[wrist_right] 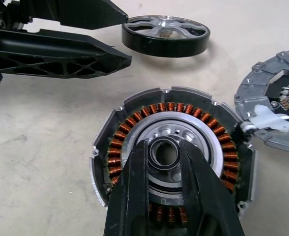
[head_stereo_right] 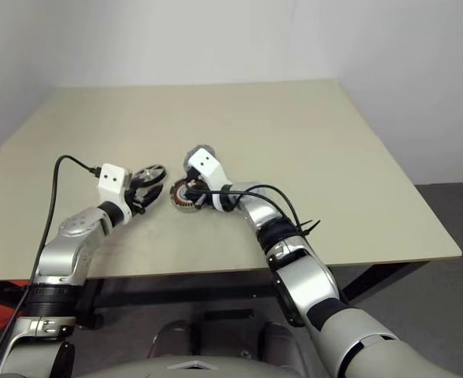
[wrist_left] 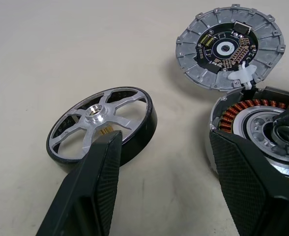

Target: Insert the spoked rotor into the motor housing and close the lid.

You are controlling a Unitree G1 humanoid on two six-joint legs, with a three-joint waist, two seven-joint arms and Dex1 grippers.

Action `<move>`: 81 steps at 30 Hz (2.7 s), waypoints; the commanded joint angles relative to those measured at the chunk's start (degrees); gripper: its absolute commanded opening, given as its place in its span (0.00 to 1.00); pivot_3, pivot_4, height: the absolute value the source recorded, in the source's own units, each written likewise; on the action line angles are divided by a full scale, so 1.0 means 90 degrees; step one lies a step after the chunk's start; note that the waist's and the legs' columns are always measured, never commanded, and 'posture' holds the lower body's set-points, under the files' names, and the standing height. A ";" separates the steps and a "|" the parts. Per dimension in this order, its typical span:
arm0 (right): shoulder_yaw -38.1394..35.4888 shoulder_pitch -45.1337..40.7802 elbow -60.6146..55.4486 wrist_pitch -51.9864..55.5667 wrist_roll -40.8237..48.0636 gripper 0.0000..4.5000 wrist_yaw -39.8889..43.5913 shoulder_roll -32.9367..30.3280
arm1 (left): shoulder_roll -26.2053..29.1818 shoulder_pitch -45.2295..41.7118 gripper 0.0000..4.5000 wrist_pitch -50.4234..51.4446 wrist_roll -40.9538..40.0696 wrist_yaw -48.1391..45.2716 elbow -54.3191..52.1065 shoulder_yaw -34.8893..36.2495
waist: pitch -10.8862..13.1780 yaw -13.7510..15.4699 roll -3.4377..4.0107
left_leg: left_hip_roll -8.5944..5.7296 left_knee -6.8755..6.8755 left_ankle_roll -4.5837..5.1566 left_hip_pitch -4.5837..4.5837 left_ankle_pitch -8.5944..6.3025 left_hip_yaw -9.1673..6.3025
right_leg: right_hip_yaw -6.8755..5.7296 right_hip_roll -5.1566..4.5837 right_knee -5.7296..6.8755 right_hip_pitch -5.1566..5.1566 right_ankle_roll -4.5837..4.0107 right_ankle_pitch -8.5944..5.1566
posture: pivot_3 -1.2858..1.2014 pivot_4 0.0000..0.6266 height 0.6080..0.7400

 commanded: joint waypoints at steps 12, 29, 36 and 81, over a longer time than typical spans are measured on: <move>-0.0032 -0.0329 0.0256 -0.0153 -0.0013 0.13 -0.0193 0.0078 | 0.0043 -0.0021 0.67 -0.0032 -0.0006 0.0042 -0.0240 0.0055 | 0.0000 -0.0002 0.0000 | 0.0000 -0.0001 -0.0001 0.0000 0.0001 0.0000 | 0.0000 0.0000 0.0000 0.0000 0.0000 0.0000 | 0.52 0.00 1.00; 0.0002 -0.0319 0.0260 -0.0212 -0.0088 0.13 -0.0181 -0.0051 | 0.0013 0.0024 0.67 -0.0049 -0.0017 0.0075 -0.0236 0.0081 | 0.0000 0.0001 0.0000 | -0.0001 -0.0002 -0.0001 0.0000 0.0001 0.0000 | 0.0000 0.0000 -0.0001 0.0000 0.0000 0.0000 | 0.52 0.00 1.00; 0.0046 -0.0270 0.0173 -0.0197 -0.0118 0.13 -0.0176 0.0002 | 0.0065 -0.0051 0.67 -0.0067 -0.0009 0.0033 -0.0134 0.0096 | 0.0000 0.0000 0.0000 | -0.0001 -0.0002 -0.0001 0.0000 0.0001 0.0000 | 0.0000 0.0000 -0.0001 0.0000 0.0000 0.0000 | 0.52 0.00 1.00; -0.0096 -0.0190 0.0599 -0.0368 0.0006 0.02 -0.0244 0.0173 | 0.0089 -0.0006 0.67 -0.0094 0.0180 0.0024 -0.0080 0.0052 | 0.0000 -0.0002 0.0000 | -0.0002 -0.0013 -0.0002 0.0001 0.0001 -0.0001 | -0.0002 0.0000 -0.0004 -0.0002 -0.0004 -0.0006 | 0.52 0.00 1.00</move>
